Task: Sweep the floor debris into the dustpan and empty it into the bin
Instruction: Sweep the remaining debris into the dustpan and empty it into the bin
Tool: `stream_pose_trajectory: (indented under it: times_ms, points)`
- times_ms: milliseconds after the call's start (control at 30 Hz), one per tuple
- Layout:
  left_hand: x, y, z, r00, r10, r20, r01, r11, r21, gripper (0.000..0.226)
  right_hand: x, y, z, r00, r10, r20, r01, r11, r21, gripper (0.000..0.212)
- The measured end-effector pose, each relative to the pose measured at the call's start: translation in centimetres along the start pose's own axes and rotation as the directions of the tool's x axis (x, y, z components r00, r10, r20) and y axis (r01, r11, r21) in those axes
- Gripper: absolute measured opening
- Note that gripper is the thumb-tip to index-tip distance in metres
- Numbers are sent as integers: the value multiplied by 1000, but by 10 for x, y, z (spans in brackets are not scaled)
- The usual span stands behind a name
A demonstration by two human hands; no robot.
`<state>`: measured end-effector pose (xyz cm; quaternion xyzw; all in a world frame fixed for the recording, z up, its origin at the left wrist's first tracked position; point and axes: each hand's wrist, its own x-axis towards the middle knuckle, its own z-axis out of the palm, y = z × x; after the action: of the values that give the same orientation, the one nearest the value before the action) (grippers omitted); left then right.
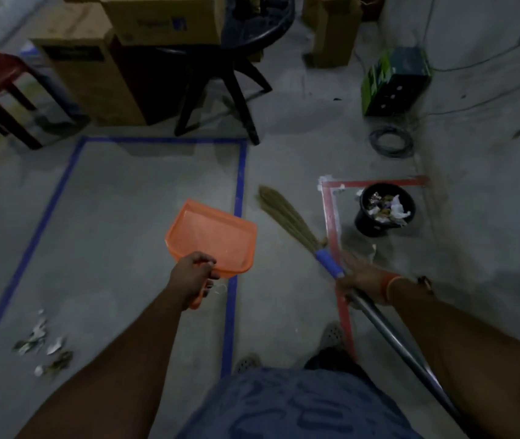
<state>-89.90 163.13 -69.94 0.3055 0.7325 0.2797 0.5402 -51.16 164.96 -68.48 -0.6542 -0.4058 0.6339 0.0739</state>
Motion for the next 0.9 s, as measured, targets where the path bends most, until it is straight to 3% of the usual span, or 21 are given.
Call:
stream_pose_trajectory:
  times_ms: [67, 100, 167, 233, 267, 333, 400, 433, 500, 667, 767, 900]
  points:
    - [0, -10, -10, 1000, -7, 15, 7, 1000, 14, 11, -15, 21, 23, 996, 83, 38, -76, 986, -151, 65]
    - [0, -14, -12, 1000, -7, 26, 7, 1000, 20, 10, -17, 33, 31, 996, 83, -19, -86, 968, -234, 61]
    - [2, -19, -11, 998, -11, 58, 9, 999, 32, 9, -25, 47, 41, 989, -2, -149, -52, 933, -355, 42]
    - [3, -20, -4, 995, -8, 101, 3, 999, 50, 9, -30, 55, 47, 979, -55, -198, -24, 926, -377, 47]
    - [2, -19, 1, 992, -5, 125, -3, 998, 61, 9, -34, 56, 48, 972, -73, -225, -12, 935, -355, 53]
    - [0, -14, 14, 987, 8, 163, -21, 996, 83, 9, -39, 63, 40, 956, -38, -290, -1, 991, -133, 63]
    - [-3, -10, 25, 982, 25, 188, -42, 995, 86, 9, -48, 69, 28, 976, 68, -206, -50, 995, 91, 65]
    - [-5, -7, 33, 980, 34, 198, -52, 995, 88, 9, -53, 73, 22, 985, 123, -121, -109, 987, 116, 60]
    - [-7, -2, 49, 977, 48, 205, -68, 994, 91, 9, -61, 80, 11, 983, 176, -47, -177, 984, -14, 51]
    - [-9, 8, 87, 977, 72, 199, -87, 994, 71, 10, -54, 94, -25, 964, 42, -263, -84, 986, -147, 37]
    - [-14, 14, 110, 978, 68, 196, -89, 991, 100, 10, -56, 127, -49, 955, 118, -274, -118, 993, 14, 37]
    - [-25, 20, 148, 976, 49, 211, -77, 989, 123, 11, -65, 170, -85, 958, 169, -230, -144, 982, 122, 54]
